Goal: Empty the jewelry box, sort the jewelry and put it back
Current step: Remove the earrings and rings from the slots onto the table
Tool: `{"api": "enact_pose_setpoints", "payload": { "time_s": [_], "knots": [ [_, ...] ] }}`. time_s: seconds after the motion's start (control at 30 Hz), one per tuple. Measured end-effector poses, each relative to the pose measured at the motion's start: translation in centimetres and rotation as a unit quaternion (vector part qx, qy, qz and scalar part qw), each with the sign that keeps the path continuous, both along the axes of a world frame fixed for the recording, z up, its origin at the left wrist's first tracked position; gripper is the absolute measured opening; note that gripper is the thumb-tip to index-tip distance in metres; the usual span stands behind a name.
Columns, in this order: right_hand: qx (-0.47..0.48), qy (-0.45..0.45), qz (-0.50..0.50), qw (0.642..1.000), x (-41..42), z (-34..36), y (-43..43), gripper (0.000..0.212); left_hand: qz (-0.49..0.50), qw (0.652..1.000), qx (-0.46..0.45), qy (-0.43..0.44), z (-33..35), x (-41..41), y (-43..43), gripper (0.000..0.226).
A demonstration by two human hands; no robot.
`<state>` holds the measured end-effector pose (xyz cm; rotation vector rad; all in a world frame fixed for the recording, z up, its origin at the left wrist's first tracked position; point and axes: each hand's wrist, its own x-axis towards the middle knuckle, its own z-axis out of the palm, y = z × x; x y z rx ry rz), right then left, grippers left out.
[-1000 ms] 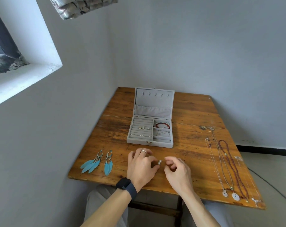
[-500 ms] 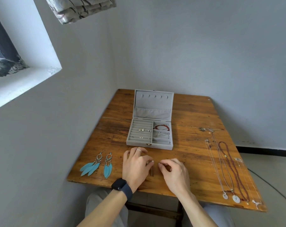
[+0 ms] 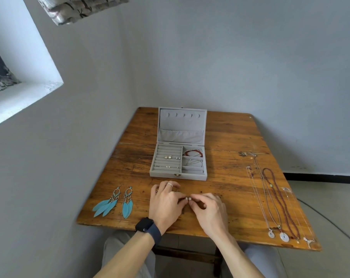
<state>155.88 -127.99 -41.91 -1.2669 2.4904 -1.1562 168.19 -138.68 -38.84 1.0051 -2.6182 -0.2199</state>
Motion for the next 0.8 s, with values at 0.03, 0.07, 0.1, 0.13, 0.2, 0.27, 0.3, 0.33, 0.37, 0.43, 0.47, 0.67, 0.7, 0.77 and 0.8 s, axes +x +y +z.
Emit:
{"api": "enact_pose_setpoints", "payload": {
  "time_s": [0.03, 0.07, 0.1, 0.13, 0.2, 0.27, 0.3, 0.33, 0.37, 0.43, 0.47, 0.67, 0.7, 0.77, 0.8],
  "knots": [
    [-0.001, -0.001, 0.002, 1.0, 0.0, -0.02, 0.02, 0.022, -0.004, 1.0, -0.001, 0.0, -0.06, -0.01, -0.02, 0.025],
    [-0.002, -0.002, 0.003, 1.0, -0.01, -0.03, 0.05, 0.022, -0.008, 1.0, -0.004, -0.001, -0.1, 0.01, -0.04, 0.025],
    [-0.002, -0.004, 0.003, 1.0, -0.05, -0.04, 0.08, 0.022, -0.012, 1.0, -0.006, -0.002, -0.15, 0.05, -0.06, 0.025],
    [-0.001, -0.005, 0.002, 1.0, -0.07, -0.05, 0.11, 0.021, -0.015, 1.0, -0.007, -0.002, -0.18, 0.08, -0.07, 0.025],
    [0.002, -0.005, 0.002, 1.0, -0.1, -0.03, 0.13, 0.021, -0.018, 1.0, -0.007, -0.003, -0.19, 0.15, -0.07, 0.026],
    [0.001, -0.006, 0.002, 1.0, -0.13, -0.05, 0.12, 0.022, -0.022, 1.0, -0.007, -0.008, -0.12, 0.18, -0.05, 0.027],
    [0.002, -0.007, 0.003, 1.0, -0.14, -0.05, 0.12, 0.022, -0.023, 1.0, -0.007, -0.009, -0.07, 0.18, -0.05, 0.028],
    [0.003, -0.009, 0.004, 1.0, -0.12, -0.02, 0.12, 0.023, -0.025, 1.0, -0.006, -0.01, -0.03, 0.2, -0.07, 0.029],
    [0.004, -0.009, 0.004, 1.0, -0.09, 0.03, 0.14, 0.023, -0.025, 1.0, -0.005, -0.011, 0.02, 0.22, -0.1, 0.03],
    [0.002, -0.011, 0.004, 1.0, -0.1, 0.12, 0.18, 0.023, -0.027, 1.0, -0.002, -0.011, 0.08, 0.26, -0.1, 0.03],
    [0.0, -0.013, 0.004, 1.0, -0.11, 0.17, 0.2, 0.023, -0.028, 1.0, 0.0, -0.011, 0.11, 0.28, -0.11, 0.03],
    [0.004, -0.024, 0.011, 1.0, -0.14, 0.46, 0.41, 0.023, -0.032, 0.999, 0.001, -0.016, 0.26, 0.37, -0.19, 0.03],
    [0.005, -0.026, 0.015, 1.0, -0.17, 0.52, 0.48, 0.023, -0.033, 0.999, 0.001, -0.017, 0.28, 0.39, -0.19, 0.03],
    [0.007, -0.032, 0.021, 0.999, -0.29, 0.67, 0.63, 0.025, -0.033, 0.999, -0.002, -0.02, 0.32, 0.47, -0.21, 0.03],
    [0.01, -0.036, 0.023, 0.999, -0.36, 0.78, 0.7, 0.025, -0.032, 0.999, -0.002, -0.022, 0.35, 0.5, -0.26, 0.03]
  ]
}}
